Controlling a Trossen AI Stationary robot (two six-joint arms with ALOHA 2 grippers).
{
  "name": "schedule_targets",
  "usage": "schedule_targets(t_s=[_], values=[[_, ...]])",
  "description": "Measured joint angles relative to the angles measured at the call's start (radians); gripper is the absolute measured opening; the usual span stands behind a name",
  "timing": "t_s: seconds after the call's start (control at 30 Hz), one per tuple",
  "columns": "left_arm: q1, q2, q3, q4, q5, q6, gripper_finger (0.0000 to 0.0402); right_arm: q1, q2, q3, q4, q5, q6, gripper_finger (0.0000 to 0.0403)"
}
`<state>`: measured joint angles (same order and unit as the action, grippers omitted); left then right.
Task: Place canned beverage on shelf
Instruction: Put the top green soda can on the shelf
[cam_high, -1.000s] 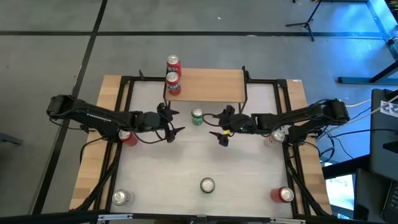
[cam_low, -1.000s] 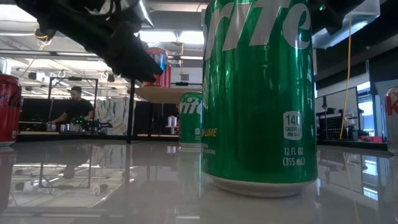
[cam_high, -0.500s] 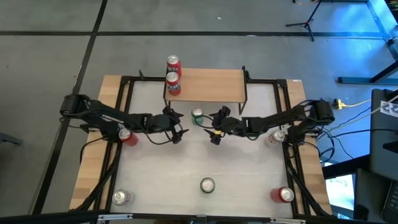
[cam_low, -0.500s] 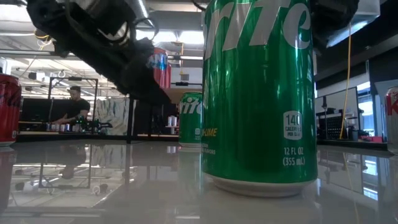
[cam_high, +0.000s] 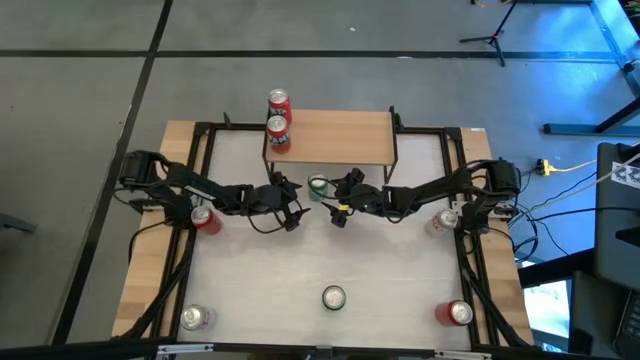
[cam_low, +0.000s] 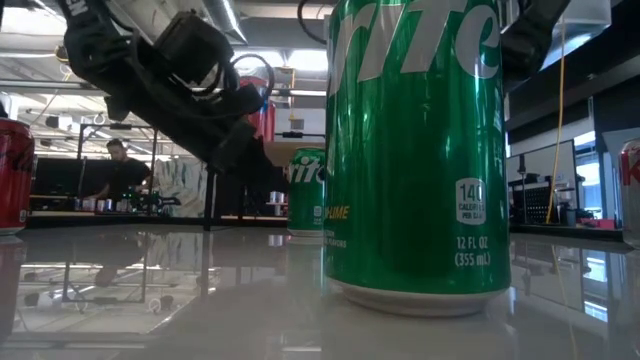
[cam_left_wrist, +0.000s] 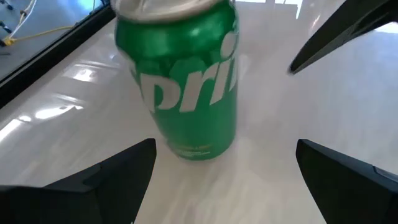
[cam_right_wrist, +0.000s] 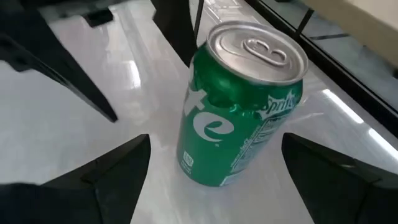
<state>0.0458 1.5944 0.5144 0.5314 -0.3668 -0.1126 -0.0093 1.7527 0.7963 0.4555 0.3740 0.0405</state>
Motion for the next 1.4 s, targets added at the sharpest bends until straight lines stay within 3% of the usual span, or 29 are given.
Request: schedule_targets(t_s=[0.53,0.93,1.4], values=[[0.038,0.084,0.0,0.183,-0.043,0.066,0.0377,-0.009,0.0,0.0,0.018,0.024,-0.021,0.036],[0.06,0.084,0.001,0.228,0.093,0.071,0.0377,-0.025,0.0,0.0,0.075,0.027,-0.021,0.036],[0.024,0.084,0.001,0.227,0.354,0.12,0.0377,-0.037,0.0,0.0,0.06,-0.028,-0.072,0.036]])
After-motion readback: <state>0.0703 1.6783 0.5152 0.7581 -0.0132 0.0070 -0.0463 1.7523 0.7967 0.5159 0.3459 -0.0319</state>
